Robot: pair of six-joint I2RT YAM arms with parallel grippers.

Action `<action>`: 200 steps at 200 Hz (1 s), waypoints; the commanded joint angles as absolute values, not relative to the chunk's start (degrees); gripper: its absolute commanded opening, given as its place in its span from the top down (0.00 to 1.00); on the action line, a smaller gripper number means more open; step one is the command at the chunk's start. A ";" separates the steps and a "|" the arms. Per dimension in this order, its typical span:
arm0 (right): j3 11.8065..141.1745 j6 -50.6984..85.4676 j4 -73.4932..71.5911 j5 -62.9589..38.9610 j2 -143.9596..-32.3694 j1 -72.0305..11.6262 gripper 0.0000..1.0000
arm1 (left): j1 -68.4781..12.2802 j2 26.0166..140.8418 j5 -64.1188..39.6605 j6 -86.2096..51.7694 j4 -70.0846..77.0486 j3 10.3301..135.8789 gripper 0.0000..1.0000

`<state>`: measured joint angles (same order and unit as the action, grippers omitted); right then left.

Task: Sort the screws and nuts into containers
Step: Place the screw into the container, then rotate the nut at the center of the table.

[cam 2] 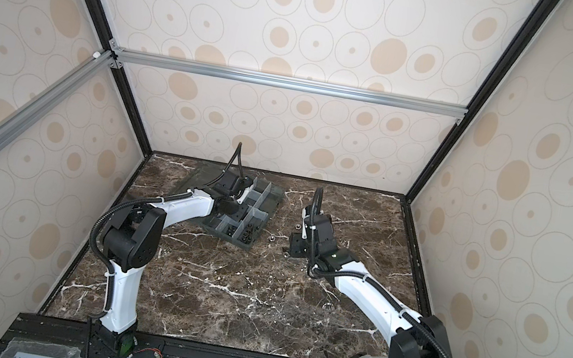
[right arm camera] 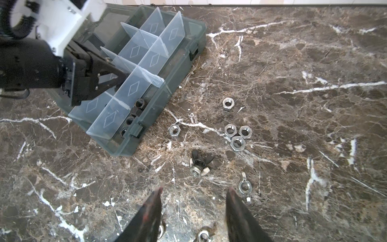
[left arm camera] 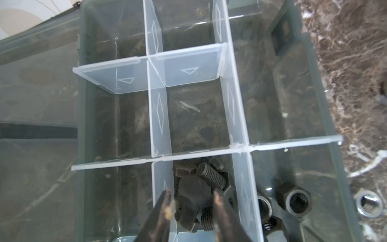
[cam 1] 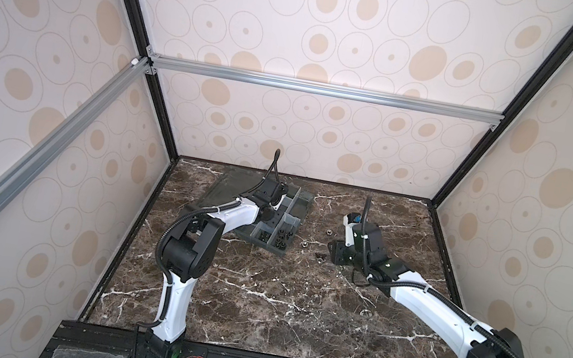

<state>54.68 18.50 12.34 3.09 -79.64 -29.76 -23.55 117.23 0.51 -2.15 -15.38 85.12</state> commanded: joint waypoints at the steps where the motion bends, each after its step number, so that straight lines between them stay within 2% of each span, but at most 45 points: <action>1: 59.30 19.52 20.70 -1.38 -84.85 -28.30 0.52 | -23.61 114.37 4.14 -3.04 -15.73 87.62 0.59; 11: 61.87 18.88 23.23 -1.88 -87.47 -28.16 0.54 | -23.89 112.59 4.42 -3.01 -15.70 87.21 0.54; 56: 71.74 16.71 29.29 -3.84 -99.18 -28.07 0.59 | -26.97 105.73 4.21 -2.80 -14.52 85.16 0.54; 67: 76.18 16.96 33.95 -2.36 -103.09 -28.06 0.63 | -27.71 103.07 3.70 -3.53 -11.95 82.57 0.54; 87: 79.27 18.13 36.64 -2.51 -107.66 -27.95 0.63 | -29.13 97.36 1.47 -4.48 -6.16 76.32 0.54; 133: 82.62 23.25 41.51 -2.97 -112.25 -27.93 0.65 | -31.46 89.56 3.17 -4.17 -1.06 66.93 0.53; 200: 84.68 27.06 38.81 -7.21 -116.79 -28.04 0.65 | -31.42 89.30 6.94 -1.89 -1.67 64.88 0.54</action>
<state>82.72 24.84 39.00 -6.07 -115.61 -28.01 -31.62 90.11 5.04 -3.33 -3.31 65.10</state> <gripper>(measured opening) 0.346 0.464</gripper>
